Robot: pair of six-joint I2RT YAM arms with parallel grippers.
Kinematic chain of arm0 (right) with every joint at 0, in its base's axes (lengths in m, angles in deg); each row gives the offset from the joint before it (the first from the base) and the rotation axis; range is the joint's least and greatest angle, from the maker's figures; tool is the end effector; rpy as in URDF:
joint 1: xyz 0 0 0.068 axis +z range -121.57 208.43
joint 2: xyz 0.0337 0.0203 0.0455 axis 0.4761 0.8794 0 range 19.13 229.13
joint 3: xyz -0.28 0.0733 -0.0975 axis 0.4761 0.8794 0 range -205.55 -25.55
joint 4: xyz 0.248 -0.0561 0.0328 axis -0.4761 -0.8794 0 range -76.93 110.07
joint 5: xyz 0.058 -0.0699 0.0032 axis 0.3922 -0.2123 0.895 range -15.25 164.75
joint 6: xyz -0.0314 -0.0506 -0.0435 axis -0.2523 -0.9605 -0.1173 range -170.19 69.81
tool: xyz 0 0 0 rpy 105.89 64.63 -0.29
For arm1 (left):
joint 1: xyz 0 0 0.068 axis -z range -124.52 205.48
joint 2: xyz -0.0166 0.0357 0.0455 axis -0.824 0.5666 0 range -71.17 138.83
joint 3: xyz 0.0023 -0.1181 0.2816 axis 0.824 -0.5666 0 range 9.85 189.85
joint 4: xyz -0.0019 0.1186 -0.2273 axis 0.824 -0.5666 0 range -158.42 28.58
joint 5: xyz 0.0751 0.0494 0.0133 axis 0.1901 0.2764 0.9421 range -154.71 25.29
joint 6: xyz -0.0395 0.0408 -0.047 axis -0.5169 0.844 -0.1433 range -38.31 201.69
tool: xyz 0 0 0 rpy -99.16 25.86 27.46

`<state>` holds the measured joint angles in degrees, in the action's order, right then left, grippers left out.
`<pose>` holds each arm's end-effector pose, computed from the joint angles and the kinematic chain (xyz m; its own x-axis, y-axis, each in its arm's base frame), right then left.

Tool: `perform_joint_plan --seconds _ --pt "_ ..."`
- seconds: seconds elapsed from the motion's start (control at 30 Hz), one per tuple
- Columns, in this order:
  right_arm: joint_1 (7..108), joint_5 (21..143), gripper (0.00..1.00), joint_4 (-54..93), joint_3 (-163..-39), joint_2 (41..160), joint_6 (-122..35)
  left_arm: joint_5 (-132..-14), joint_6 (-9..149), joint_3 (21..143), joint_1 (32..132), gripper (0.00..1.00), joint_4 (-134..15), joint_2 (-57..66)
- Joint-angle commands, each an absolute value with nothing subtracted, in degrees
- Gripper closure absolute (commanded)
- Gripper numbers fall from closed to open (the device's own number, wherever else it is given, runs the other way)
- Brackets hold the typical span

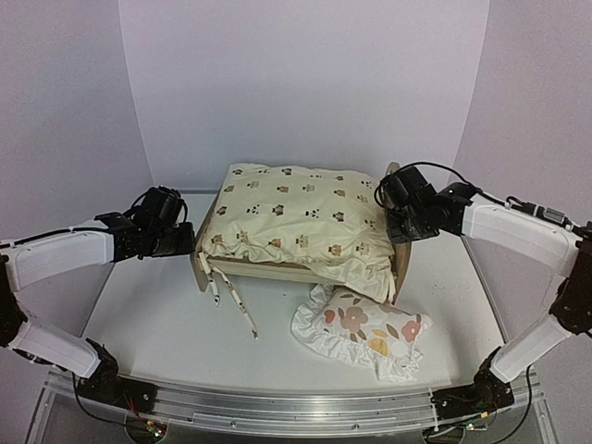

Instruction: Set up the pet bed

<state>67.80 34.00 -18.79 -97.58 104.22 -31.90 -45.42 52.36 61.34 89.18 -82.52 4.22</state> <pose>0.2697 0.1692 0.3192 -0.6309 -0.2101 -0.7469 0.0302 0.9553 -0.2942 0.2456 -0.1394 0.2657 -0.6742 -0.1062 -0.7308 -0.0011 0.9897 -0.1429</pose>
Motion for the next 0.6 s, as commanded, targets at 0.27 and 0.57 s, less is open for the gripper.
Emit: perform_joint_plan --seconds 0.27,0.57 --pt "78.08 38.08 0.9 -14.36 -107.46 118.99 -35.86 -42.36 50.38 63.14 90.68 0.68 -92.66 -12.17" --pt "84.72 40.36 0.91 -11.13 -118.15 127.86 -40.43 -50.47 53.75 62.57 91.94 0.66 -88.76 -13.65"
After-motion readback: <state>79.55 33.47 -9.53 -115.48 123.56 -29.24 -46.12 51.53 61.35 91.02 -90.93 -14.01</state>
